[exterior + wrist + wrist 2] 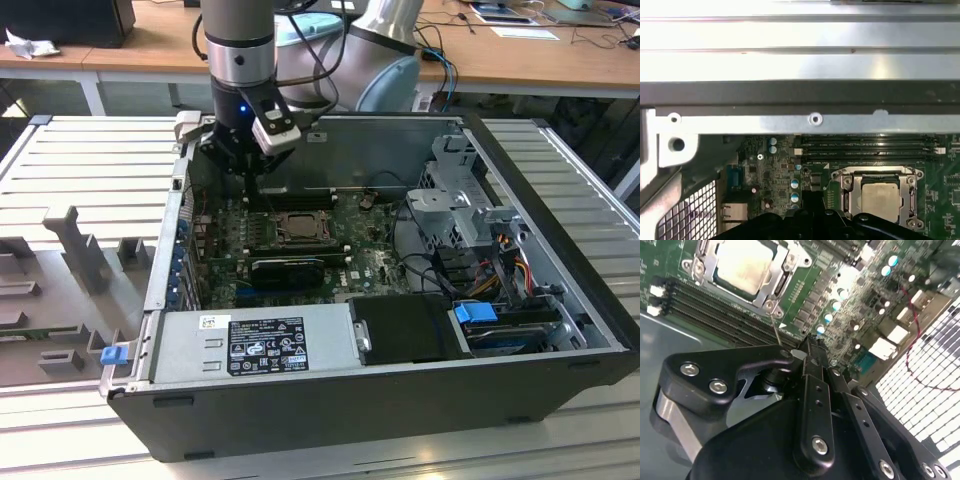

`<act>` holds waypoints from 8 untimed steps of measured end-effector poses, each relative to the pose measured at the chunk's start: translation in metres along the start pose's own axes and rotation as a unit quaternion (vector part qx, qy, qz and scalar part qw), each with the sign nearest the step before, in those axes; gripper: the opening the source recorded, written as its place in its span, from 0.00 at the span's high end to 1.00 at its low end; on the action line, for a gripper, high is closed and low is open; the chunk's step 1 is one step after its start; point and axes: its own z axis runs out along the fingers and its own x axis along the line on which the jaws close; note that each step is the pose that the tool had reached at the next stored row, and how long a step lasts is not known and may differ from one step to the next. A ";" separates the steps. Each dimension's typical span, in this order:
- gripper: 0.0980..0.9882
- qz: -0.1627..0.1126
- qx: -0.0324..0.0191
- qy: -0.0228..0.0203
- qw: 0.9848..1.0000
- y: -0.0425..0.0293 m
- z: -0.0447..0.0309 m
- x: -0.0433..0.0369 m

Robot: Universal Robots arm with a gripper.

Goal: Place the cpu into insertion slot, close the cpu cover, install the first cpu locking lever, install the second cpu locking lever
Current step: 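Install the first cpu locking lever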

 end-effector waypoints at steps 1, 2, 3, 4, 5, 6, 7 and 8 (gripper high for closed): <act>0.99 0.000 0.000 0.000 1.000 0.0016 0.0001 0.0000; 0.99 0.000 0.000 0.000 1.000 0.0040 0.0002 0.0001; 0.99 0.000 0.000 0.000 1.000 0.0051 0.0002 0.0001; 0.99 0.000 0.000 0.000 1.000 0.0057 0.0003 -0.0001; 0.99 0.000 0.000 0.000 1.000 0.0059 0.0003 -0.0008; 0.99 0.000 0.000 0.000 1.000 0.0060 0.0003 -0.0023; 0.99 0.000 0.000 0.000 1.000 0.0061 0.0003 -0.0061; 0.99 0.000 0.000 0.000 1.000 0.0061 0.0003 -0.0084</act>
